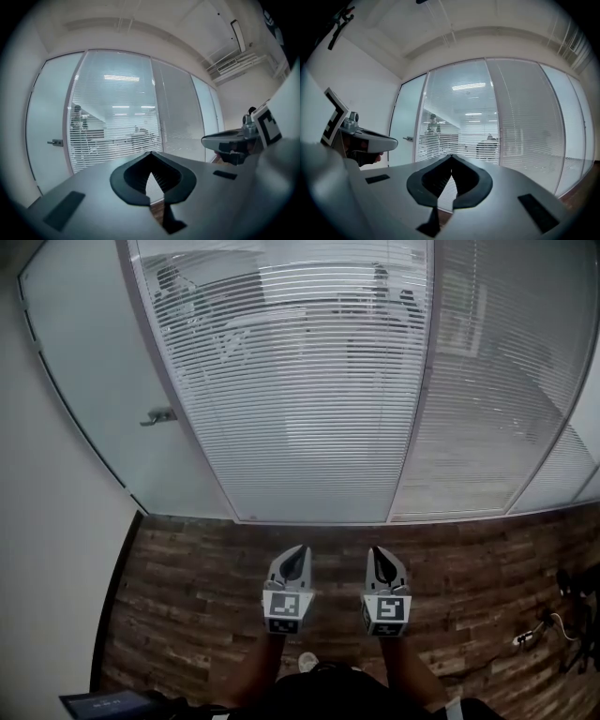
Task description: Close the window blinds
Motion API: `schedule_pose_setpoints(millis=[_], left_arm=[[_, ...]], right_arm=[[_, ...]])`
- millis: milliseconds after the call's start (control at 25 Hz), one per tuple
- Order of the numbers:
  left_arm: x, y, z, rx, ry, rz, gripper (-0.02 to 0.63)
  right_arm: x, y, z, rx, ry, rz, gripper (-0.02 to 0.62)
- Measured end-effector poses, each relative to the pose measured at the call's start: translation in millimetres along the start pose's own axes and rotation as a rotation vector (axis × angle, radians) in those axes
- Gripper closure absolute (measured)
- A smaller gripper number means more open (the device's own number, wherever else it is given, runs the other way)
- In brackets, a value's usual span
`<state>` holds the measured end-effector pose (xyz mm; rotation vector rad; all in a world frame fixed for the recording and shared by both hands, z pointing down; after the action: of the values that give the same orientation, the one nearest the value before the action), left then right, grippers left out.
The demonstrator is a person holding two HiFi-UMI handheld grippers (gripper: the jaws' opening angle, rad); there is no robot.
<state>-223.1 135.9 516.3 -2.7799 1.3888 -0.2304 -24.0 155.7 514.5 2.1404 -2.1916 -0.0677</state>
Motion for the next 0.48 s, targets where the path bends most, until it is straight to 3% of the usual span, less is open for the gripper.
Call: schedule_pose_setpoints(millis=[200,480], left_arm=[[-3,-2,3,-0.039,-0.019,0.001,0.611],[3,0,-7,-0.037,0.028,-0.007,0.611]], right_arm=[[-2,-4,0,-0.007,0.008,0.006,0.594],[-1,-7,-4,0.0,0.037,-0.019,0.594]])
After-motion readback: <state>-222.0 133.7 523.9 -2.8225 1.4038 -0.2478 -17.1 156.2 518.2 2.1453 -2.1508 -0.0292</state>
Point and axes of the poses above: the fingertips, and each gripper's own axes: x forward along the fingers, y to its left, z out of its top, the point moved 7 cm from there along -x, backward along the fingers, and after that the axes turned 11 degrees about -z, right-handed, at the moved point
